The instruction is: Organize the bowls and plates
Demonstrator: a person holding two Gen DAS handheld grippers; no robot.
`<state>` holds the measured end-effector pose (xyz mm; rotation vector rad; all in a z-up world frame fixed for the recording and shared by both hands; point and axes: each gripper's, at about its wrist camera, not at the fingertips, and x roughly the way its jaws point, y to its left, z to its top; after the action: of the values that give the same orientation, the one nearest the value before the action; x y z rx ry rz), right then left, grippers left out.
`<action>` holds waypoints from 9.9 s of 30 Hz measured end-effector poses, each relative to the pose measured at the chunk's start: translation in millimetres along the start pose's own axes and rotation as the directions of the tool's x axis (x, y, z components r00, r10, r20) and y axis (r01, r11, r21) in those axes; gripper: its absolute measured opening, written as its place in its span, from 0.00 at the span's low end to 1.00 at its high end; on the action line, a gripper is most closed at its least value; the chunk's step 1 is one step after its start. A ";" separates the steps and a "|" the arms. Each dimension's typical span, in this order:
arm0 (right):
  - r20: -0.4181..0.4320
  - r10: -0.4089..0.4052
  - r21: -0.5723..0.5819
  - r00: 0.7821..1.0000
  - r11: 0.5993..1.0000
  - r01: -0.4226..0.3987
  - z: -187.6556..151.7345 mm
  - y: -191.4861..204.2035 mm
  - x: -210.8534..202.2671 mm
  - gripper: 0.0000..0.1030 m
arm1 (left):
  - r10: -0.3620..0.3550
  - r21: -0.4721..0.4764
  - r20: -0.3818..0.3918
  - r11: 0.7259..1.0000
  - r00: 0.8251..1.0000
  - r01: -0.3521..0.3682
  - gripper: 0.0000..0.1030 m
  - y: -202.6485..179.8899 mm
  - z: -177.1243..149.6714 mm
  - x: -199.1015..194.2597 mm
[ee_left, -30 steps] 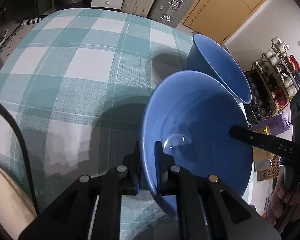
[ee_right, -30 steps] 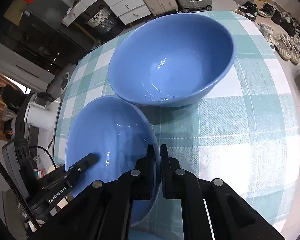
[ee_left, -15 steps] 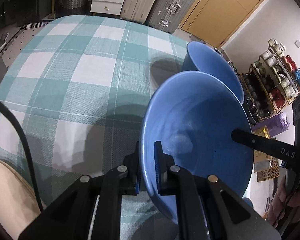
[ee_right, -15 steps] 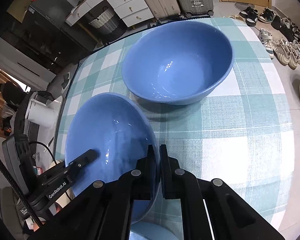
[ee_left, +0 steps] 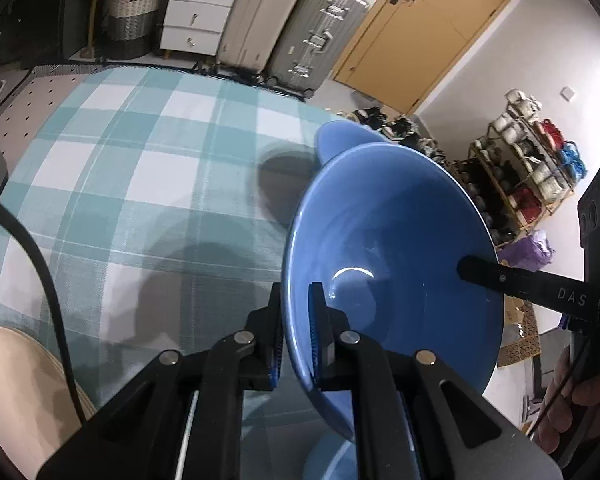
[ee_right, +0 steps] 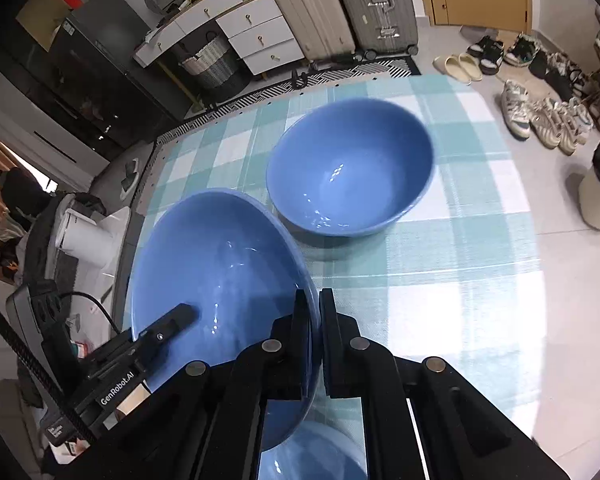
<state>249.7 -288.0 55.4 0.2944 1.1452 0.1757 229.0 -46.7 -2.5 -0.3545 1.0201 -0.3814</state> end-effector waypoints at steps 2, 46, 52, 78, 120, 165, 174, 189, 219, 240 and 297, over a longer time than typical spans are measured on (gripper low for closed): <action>-0.004 -0.014 0.002 1.000 1.000 0.014 -5.7 1.5 -7.2 0.05 | -0.007 0.004 -0.010 1.000 1.000 0.007 0.08 -4.9 -4.8 -3.3; 0.076 0.009 0.045 0.997 0.999 -0.013 -71.4 8.7 -98.4 0.05 | 0.016 0.029 -0.021 0.999 1.000 -0.015 0.08 -53.7 -45.0 -68.2; 0.072 0.022 0.068 0.997 0.997 -0.027 -102.2 8.9 -107.5 0.06 | 0.015 0.038 -0.029 0.999 0.999 -0.013 0.08 -55.0 -65.6 -81.3; 0.000 -0.042 0.036 0.999 0.998 0.042 -186.5 -12.7 -55.1 0.06 | 0.148 0.153 -0.129 0.980 0.981 -0.128 0.15 -52.1 -143.2 -50.1; 0.091 -0.085 0.025 0.992 0.996 0.083 -200.8 -33.6 -47.8 0.28 | 0.256 0.223 -0.103 0.948 0.961 -0.228 0.38 -42.7 -137.5 -48.0; 0.047 -0.008 0.017 0.999 1.000 0.007 -166.3 -11.3 30.3 0.28 | 0.187 0.201 -0.210 0.969 0.960 -0.145 0.39 -21.4 -136.2 15.4; 0.208 0.037 0.046 0.977 0.998 -0.048 -175.0 -29.8 -6.6 0.64 | 0.275 0.213 -0.150 0.947 0.950 -0.241 0.42 -11.5 -133.2 1.1; 0.492 0.092 -0.224 0.866 0.974 0.024 -206.7 30.4 -112.8 0.92 | 0.149 0.051 0.129 0.986 0.980 -0.156 0.90 -11.2 -110.6 -112.1; 0.412 0.107 -0.131 0.905 0.990 -0.058 21.7 -22.4 -72.1 0.94 | 0.430 0.433 0.391 0.695 0.814 -0.574 0.97 -101.7 55.7 -2.1; 0.131 0.119 0.067 0.984 0.989 -0.129 114.1 -125.3 93.6 0.93 | 0.398 0.398 0.081 0.828 0.914 -0.396 0.97 -62.8 122.2 134.9; 0.014 0.027 0.207 1.000 0.978 -0.030 110.9 -126.5 131.0 0.06 | 0.350 0.398 -0.120 0.875 0.929 -0.278 0.09 -70.6 100.6 180.6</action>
<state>402.5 -385.9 -56.4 0.4961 1.1505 0.0795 391.4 -181.9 -57.8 0.1996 1.1418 -0.3076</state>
